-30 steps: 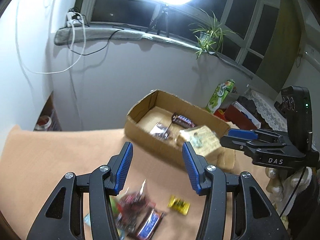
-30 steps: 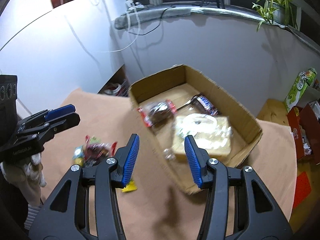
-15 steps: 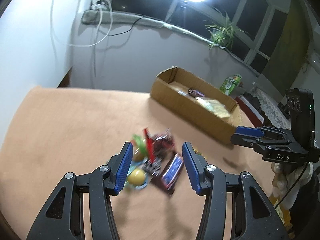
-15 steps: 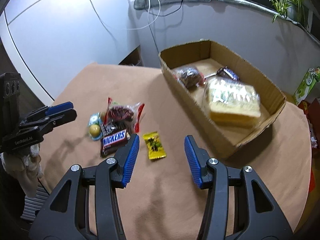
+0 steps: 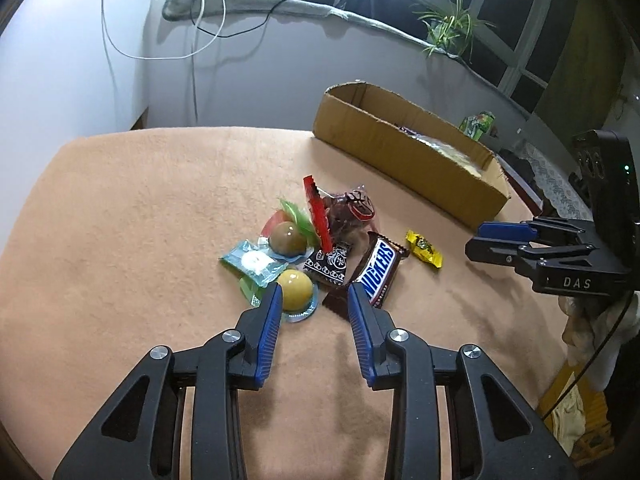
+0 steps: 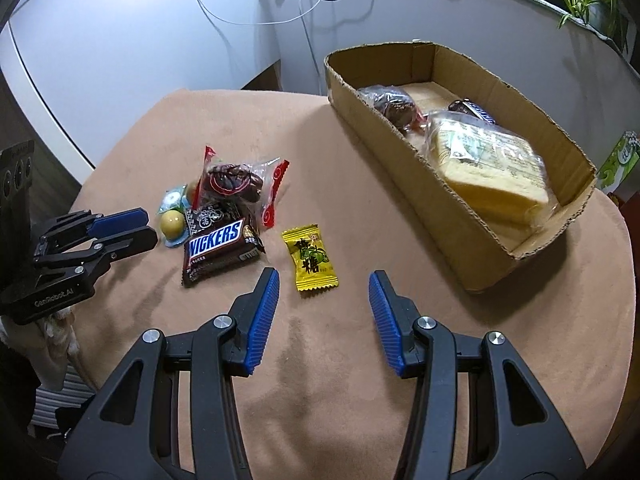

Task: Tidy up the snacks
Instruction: 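Grasp the yellow candy with the right gripper while the left grasps the yellow ball candy, then carry both candies into the box and open both grippers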

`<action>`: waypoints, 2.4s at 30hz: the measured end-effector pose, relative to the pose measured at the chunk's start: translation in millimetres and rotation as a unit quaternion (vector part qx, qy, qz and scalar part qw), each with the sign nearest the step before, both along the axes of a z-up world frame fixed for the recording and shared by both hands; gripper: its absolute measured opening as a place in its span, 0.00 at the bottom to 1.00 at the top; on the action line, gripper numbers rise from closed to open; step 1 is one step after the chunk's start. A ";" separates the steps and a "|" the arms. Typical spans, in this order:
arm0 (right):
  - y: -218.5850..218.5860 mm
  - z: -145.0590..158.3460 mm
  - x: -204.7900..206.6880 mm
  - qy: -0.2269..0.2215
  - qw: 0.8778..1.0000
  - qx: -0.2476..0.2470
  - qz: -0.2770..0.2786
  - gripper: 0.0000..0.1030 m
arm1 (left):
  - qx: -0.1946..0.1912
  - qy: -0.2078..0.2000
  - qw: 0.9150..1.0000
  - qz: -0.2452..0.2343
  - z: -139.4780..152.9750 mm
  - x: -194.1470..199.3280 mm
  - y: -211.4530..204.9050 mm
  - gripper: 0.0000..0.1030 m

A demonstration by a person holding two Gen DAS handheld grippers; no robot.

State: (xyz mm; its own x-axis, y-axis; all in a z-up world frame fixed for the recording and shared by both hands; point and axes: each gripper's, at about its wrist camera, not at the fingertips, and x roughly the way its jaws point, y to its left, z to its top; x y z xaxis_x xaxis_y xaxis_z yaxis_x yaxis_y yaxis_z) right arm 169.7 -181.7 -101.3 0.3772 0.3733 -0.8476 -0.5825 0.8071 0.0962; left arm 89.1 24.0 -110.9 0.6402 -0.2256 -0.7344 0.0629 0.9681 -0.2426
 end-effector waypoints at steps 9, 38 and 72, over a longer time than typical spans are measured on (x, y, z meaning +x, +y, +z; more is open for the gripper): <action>5.8 -11.9 13.7 0.012 1.000 -0.006 0.001 0.48 | 0.029 0.017 0.999 0.001 -15.4 13.3 -3.0 0.31; 29.4 -34.4 15.4 0.003 0.998 -0.061 0.022 0.25 | 0.078 0.004 0.997 -0.003 -21.4 14.4 -11.2 0.30; -45.6 64.6 18.4 -0.074 0.996 0.021 -0.052 0.25 | 0.036 -0.094 0.995 -0.016 65.9 19.5 -27.8 0.30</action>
